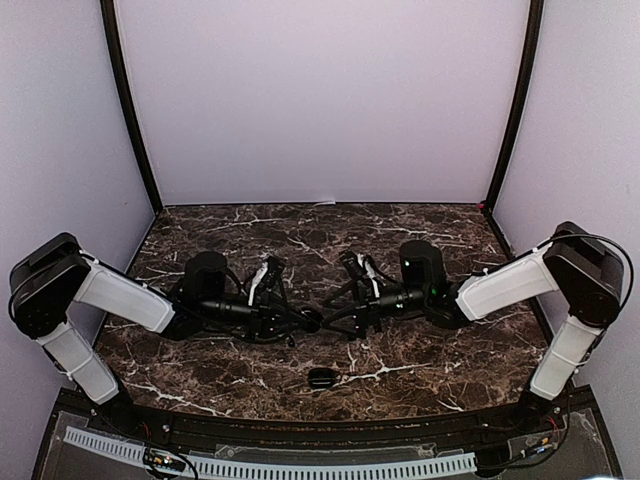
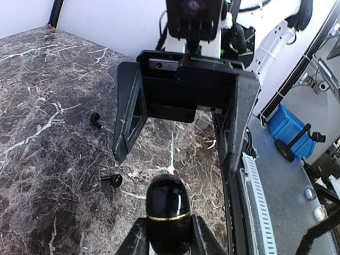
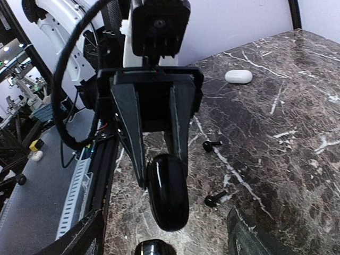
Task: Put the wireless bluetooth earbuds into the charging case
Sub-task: Open the charging case.
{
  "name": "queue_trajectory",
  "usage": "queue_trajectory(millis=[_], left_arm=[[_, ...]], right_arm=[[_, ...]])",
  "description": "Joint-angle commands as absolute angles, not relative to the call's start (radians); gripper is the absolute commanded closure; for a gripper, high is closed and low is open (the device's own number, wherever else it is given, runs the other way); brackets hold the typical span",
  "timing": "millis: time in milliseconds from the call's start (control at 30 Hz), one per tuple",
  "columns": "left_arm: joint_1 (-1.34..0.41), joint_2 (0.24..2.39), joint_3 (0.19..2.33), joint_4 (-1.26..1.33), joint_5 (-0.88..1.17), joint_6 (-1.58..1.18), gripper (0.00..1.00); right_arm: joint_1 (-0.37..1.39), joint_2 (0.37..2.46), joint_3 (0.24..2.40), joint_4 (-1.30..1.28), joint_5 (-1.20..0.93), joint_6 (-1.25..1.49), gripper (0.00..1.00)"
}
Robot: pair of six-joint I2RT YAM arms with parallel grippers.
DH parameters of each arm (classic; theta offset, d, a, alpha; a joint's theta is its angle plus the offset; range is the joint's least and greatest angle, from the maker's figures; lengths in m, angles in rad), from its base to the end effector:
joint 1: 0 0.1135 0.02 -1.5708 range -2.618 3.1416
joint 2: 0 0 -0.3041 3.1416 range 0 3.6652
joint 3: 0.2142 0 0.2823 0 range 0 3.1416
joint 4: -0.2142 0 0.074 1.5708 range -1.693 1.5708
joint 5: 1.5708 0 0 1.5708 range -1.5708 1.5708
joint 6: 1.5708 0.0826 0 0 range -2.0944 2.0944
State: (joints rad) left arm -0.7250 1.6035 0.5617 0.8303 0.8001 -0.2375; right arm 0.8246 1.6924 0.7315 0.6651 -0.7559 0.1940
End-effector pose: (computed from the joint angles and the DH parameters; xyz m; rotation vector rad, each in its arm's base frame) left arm 0.2224 -0.2762 0.1820 1.0516 1.6298 -1.3745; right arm 0.2248 0.3266 0.1845 -1.1472 1.6722 1.3770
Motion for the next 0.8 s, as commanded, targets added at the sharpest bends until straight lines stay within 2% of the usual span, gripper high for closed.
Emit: queue_trajectory(millis=[0,767], left_arm=[[-0.755,1.567,0.575,0.766,0.765,-0.183,0.71],[-0.787,1.563,0.598,0.769,0.795,-0.173,0.72]], right_arm=[[0.812,1.716,0.724,0.86,-0.897,0.303,0.21],[0.805,1.804,0.812,0.699,-0.881,0.23,0.27]])
